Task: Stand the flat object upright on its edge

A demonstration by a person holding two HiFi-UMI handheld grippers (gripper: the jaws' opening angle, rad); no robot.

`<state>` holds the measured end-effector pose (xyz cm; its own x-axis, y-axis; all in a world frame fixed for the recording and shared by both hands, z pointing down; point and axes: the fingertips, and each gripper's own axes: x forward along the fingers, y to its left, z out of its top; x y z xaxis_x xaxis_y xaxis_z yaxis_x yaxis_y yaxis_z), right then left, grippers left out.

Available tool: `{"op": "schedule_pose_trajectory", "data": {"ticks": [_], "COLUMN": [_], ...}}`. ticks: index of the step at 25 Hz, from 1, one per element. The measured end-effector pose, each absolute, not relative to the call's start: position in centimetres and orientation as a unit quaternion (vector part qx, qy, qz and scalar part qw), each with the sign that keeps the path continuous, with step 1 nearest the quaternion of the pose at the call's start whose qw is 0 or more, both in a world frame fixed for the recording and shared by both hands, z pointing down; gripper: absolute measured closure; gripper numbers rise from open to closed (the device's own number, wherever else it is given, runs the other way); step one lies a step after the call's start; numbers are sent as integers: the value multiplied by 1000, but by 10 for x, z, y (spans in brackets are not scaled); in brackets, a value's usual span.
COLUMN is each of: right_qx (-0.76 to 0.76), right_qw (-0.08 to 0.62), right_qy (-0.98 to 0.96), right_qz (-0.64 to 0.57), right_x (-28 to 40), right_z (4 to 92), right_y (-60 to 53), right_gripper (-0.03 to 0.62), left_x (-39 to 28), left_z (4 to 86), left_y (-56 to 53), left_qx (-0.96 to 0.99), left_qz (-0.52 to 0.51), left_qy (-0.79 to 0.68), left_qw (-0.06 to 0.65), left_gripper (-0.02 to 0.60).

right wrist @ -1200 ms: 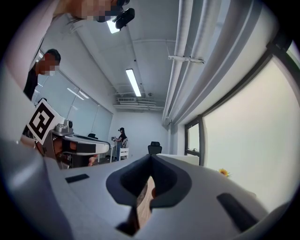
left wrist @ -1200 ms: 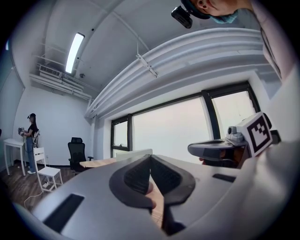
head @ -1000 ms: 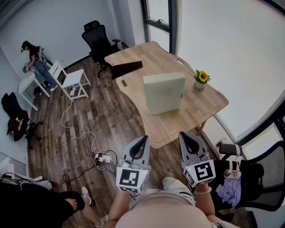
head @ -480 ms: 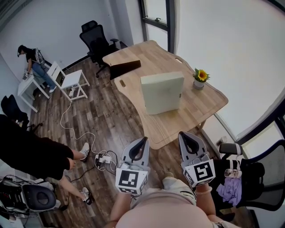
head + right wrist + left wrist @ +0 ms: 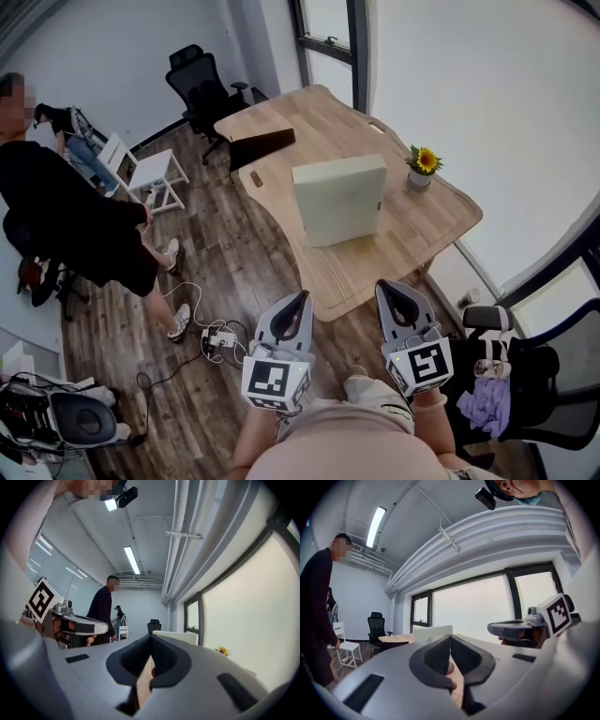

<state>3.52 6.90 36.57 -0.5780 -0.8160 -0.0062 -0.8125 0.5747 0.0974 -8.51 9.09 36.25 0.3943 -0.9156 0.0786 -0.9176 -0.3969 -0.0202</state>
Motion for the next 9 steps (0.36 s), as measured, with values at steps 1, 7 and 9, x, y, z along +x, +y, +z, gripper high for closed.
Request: {"op": "schedule_pose_trajectory", "data": {"ticks": [1,7,9], "right_qx": [459,454,452], "right_qw": [20,23,24], "right_qy": [-887,-890,-891], "right_qz": [-43,-42,-42], "right_x": [36,38,38], "right_z": [366,372,373], "right_y": [67,53,48], "right_gripper": [595,595,595], "left_x": [-85,-84,-82], "left_z": [363,367,368], "left_y": [89,75,71], "left_qx": [834,830,830], "left_qz": [39,42,41], "left_qy": [-551,-556,-556], "left_qw": [14,17,19], "left_gripper": [571,571,571]}}
